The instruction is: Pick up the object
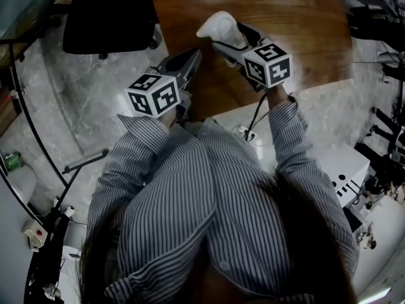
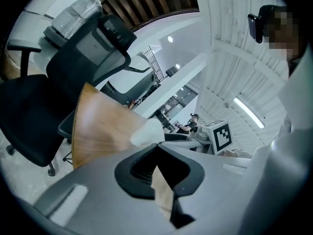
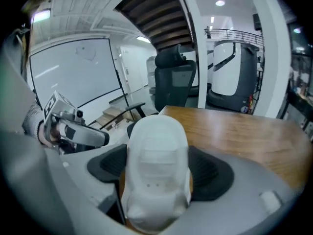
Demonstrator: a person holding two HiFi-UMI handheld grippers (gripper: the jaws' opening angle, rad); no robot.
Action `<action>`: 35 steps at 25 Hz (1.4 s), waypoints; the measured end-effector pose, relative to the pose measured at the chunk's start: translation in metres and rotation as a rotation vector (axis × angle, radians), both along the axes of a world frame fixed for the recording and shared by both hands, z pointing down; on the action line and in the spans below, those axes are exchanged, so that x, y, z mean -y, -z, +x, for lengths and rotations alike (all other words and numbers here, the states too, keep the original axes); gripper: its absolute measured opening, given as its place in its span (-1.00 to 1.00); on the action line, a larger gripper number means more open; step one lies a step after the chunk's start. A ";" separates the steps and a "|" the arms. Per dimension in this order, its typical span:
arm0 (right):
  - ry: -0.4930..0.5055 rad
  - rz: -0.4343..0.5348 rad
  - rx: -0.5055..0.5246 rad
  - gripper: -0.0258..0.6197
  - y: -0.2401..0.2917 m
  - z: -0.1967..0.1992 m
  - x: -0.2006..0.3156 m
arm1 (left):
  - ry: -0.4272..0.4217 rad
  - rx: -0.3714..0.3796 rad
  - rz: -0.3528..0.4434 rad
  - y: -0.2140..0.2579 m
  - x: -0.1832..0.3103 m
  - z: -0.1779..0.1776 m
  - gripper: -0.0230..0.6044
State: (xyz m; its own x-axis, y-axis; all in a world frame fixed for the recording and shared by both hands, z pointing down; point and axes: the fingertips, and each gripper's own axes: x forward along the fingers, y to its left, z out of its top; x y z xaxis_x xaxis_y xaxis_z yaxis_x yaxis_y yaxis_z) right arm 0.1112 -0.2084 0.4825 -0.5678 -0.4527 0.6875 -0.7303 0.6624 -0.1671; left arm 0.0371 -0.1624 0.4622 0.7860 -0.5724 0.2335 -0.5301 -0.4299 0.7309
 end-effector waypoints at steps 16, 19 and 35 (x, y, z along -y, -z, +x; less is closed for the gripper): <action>-0.488 0.281 0.731 0.31 0.148 0.047 -0.038 | -0.063 0.001 0.248 0.105 0.005 0.014 -0.92; -0.508 0.292 0.773 0.31 0.151 0.046 -0.040 | -0.052 0.001 0.267 0.112 0.010 0.016 -0.92; -0.578 0.194 0.861 0.31 0.132 0.049 -0.048 | -0.090 0.000 0.228 0.106 0.015 0.032 -0.92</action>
